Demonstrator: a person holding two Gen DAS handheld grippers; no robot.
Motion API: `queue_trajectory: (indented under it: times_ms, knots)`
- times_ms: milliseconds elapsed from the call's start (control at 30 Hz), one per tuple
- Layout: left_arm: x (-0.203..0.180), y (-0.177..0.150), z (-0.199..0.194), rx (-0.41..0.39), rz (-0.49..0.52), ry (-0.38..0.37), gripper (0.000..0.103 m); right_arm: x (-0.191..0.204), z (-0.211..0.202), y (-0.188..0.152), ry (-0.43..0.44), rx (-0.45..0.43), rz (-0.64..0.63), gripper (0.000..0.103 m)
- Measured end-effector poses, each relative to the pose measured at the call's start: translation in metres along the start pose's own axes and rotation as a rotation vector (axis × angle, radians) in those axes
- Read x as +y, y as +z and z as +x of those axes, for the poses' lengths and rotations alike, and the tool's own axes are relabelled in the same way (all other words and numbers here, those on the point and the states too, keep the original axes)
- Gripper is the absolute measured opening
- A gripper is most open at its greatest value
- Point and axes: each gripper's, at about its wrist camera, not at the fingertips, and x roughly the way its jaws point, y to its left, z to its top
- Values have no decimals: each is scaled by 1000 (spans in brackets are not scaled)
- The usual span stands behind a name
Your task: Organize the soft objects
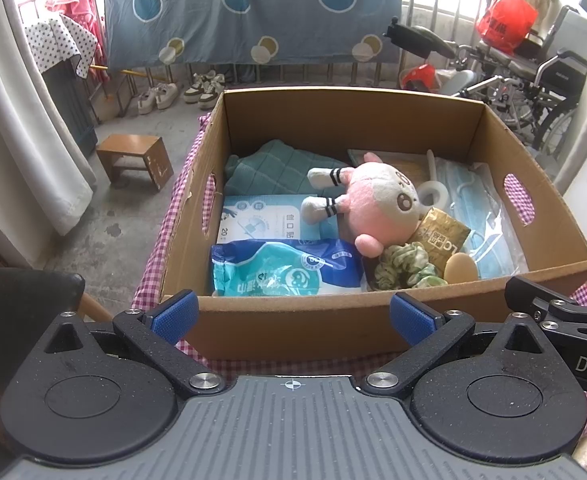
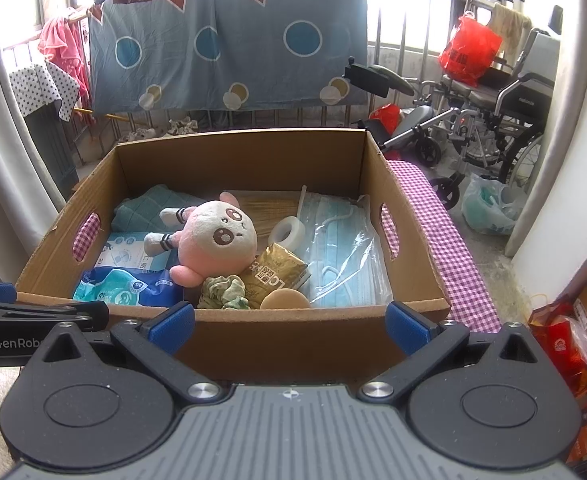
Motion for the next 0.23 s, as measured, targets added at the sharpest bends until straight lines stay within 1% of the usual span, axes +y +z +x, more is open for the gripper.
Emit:
queue_trajectory:
  times_ms: [233]
  knots:
    - [0, 0, 0, 2, -1, 0, 102, 0, 0, -1, -1, -1, -1, 103]
